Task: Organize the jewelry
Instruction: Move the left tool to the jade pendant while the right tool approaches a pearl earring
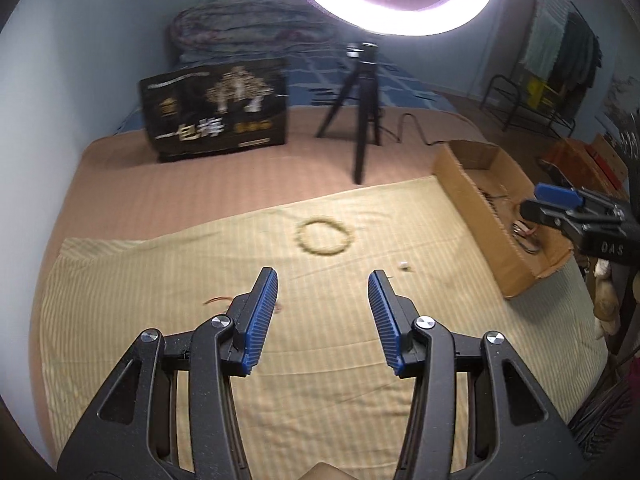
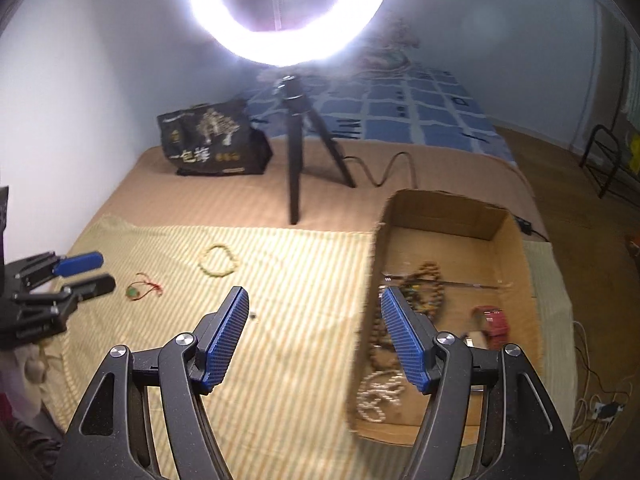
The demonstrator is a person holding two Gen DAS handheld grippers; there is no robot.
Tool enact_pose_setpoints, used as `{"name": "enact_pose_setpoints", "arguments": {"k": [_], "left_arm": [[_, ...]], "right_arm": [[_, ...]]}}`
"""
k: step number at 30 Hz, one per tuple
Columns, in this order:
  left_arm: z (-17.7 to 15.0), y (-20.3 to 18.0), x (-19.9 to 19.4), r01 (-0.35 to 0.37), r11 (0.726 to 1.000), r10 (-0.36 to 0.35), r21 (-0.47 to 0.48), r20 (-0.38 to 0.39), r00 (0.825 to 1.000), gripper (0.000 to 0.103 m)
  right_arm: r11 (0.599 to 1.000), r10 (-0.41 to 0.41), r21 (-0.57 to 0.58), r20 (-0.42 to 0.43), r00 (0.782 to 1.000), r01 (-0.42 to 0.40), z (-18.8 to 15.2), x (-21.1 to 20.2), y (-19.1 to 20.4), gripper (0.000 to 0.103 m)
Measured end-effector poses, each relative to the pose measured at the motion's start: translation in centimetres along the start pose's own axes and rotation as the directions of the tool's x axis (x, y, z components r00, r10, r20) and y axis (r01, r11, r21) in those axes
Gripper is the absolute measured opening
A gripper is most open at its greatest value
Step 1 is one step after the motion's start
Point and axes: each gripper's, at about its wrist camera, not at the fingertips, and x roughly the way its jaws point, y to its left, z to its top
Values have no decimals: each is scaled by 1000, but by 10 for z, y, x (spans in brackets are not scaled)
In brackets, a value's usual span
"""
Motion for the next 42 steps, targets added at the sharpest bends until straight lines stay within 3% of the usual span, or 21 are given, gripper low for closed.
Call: {"name": "enact_pose_setpoints", "arguments": {"k": [10, 22, 32, 39, 42], "left_arm": [[-20, 73, 17, -20, 990, 10, -143, -68, 998, 48], [-35, 108, 64, 22, 979, -58, -204, -171, 984, 48], [-48, 99, 88, -12, 992, -17, -129, -217, 976, 48], [-62, 73, 95, -104, 995, 104, 14, -201, 974, 48], [-64, 70, 98, -119, 992, 124, 39, -195, 973, 48]], "right_arm": [[997, 64, -37, -60, 996, -67, -10, 30, 37, 68], [991, 115, -60, -108, 988, -122, -24, 70, 62, 68], [976, 96, -182, -125, 987, -118, -31, 87, 82, 68], [972, 91, -202, -141, 986, -119, -35, 98, 88, 68], [969, 96, -211, -154, 983, -128, -38, 101, 92, 62]]}}
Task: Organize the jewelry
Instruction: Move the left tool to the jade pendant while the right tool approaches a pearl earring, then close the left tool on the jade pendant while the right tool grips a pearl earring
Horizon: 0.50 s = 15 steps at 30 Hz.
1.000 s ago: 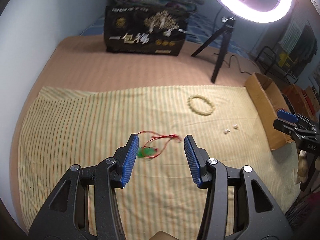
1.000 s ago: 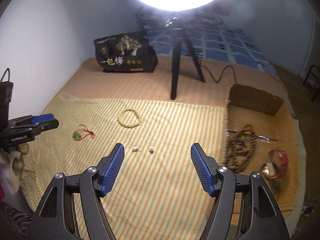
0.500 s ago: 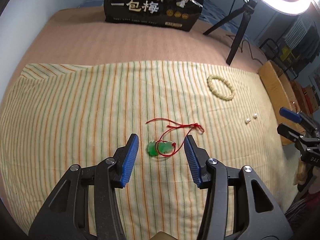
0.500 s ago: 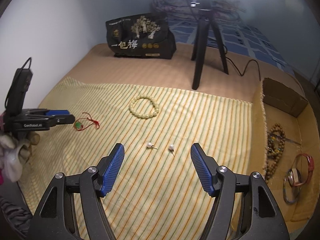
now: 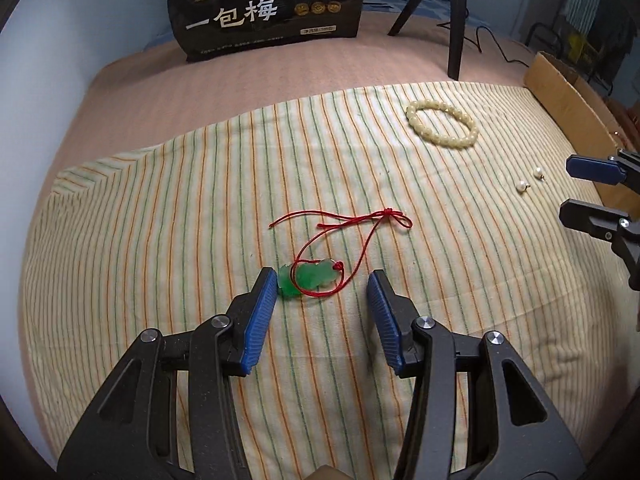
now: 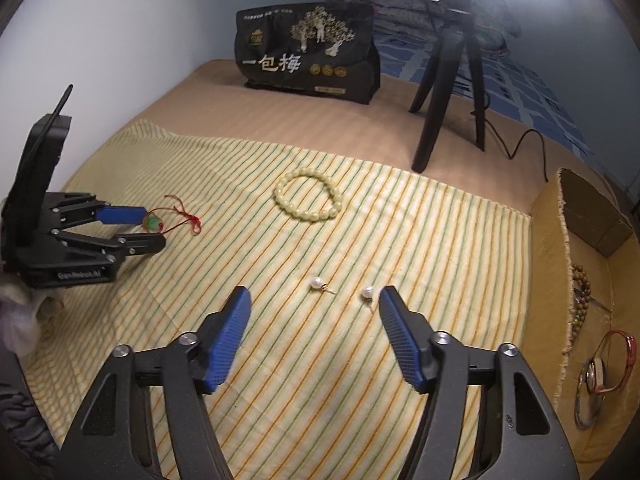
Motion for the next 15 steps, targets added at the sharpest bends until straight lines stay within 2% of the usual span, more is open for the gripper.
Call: {"name": "enact_pose_setpoints", "arguments": {"k": [4, 7, 9, 12, 15], "left_arm": [[0, 3, 1, 7, 1000, -7, -8, 1, 1000, 48], [-1, 2, 1, -1, 1000, 1, 7, 7, 1000, 48], [-1, 2, 1, 2, 1000, -3, 9, 11, 1000, 48], [-1, 4, 1, 8, 1000, -8, 5, 16, 1000, 44], [-2, 5, 1, 11, 1000, -11, -1, 18, 1000, 41]], "right_arm": [[1000, -3, -14, -14, 1000, 3, -1, 6, 4, 61], [1000, -7, -12, -24, 1000, 7, 0, 11, 4, 55], [1000, -15, -8, -24, 1000, 14, 1, 13, 4, 55], [1000, -18, -5, -26, 999, 18, 3, 18, 3, 53], [1000, -24, -7, -39, 999, 23, 4, 26, 4, 47]]}}
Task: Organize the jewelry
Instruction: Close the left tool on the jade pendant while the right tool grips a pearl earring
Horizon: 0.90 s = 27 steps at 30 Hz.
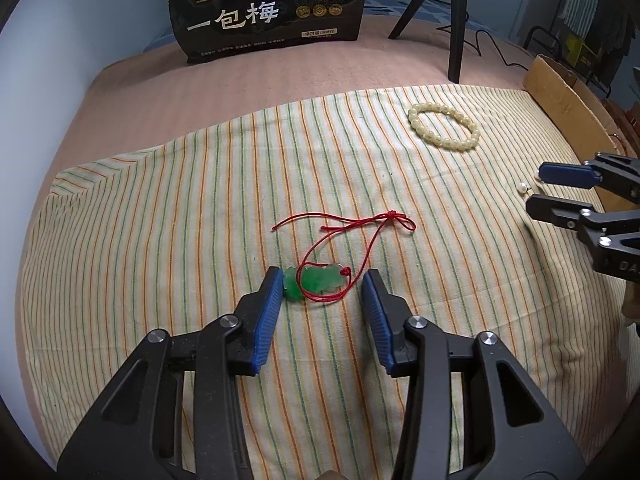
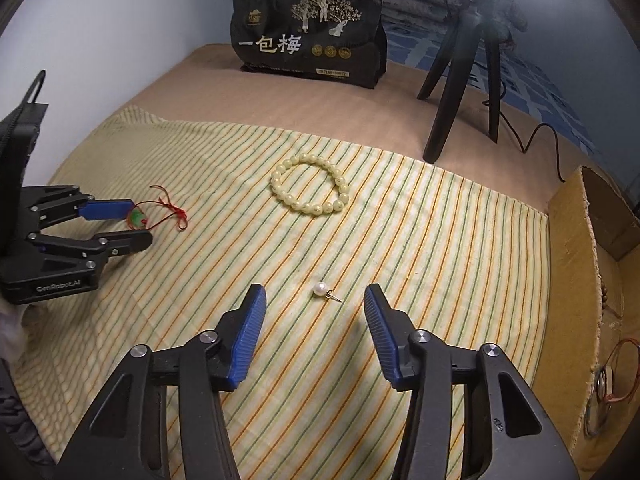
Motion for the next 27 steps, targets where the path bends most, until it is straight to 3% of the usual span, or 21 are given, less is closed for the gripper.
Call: {"name": "enact_pose_setpoints", "arguments": {"k": [10, 12, 14, 20, 27], "left_arm": [[0, 1, 1, 7, 1000, -7, -7, 5, 1000, 35], [0, 1, 1, 7, 1000, -7, -7, 6, 1000, 35], [0, 1, 1, 7, 1000, -7, -7, 5, 1000, 34], [1, 1, 0, 7, 1000, -7, -6, 6, 1000, 33], [3, 0, -3, 8, 1000, -8, -7, 7, 1000, 33]], "right_arm": [[1000, -18, -11, -24, 1000, 18, 3, 18, 0, 42], [1000, -15, -15, -22, 1000, 15, 3, 18, 1, 39], [1000, 9, -15, -22, 1000, -9, 2, 17, 1, 26], [1000, 18, -14, -23, 1000, -18, 0, 16, 2, 8], [1000, 14, -3, -19, 1000, -14, 1, 14, 0, 7]]}}
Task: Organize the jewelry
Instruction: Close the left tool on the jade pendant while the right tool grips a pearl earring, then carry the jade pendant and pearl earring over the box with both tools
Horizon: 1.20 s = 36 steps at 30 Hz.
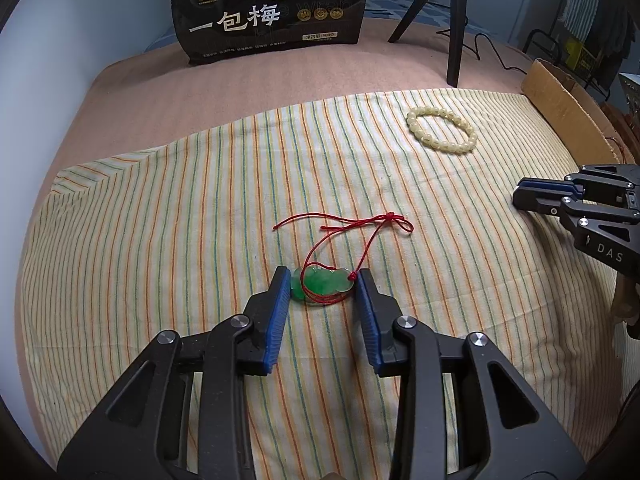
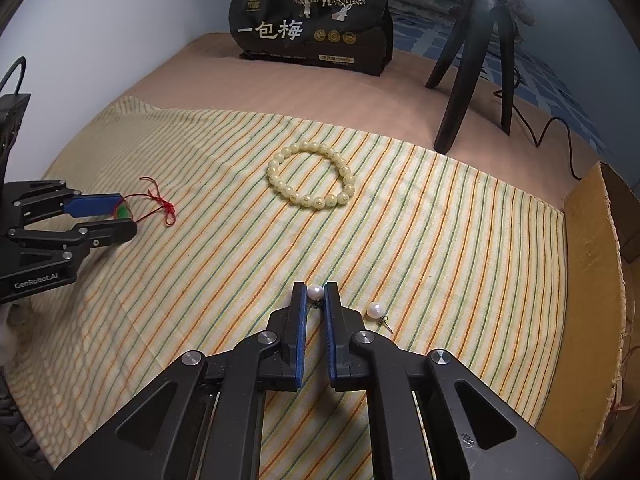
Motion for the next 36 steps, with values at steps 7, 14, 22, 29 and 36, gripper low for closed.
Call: {"name": "enact_pose_setpoints", "arguments": {"k": [7, 14, 22, 29, 36], "left_arm": [[4, 2, -16, 7, 1000, -6, -16, 18, 1000, 33], [15, 6, -44, 24, 998, -20, -57, 74, 997, 33], [25, -3, -84, 71, 995, -60, -65, 163, 985, 33], [36, -23, -116, 124, 991, -108, -52, 234, 966, 33], [44, -55, -134, 165, 986, -158, -4, 267, 951, 33]], "right_arm": [[1000, 12, 16, 38, 999, -12, 3, -15, -3, 7], [999, 25, 28, 82, 996, -27, 5, -37, -3, 7], [999, 31, 37, 135, 990, -36, 3, -66, -6, 7], [998, 24, 56, 183, 983, -35, -5, -95, -18, 7], [996, -10, 91, 212, 977, -10, -15, -125, -44, 7]]}}
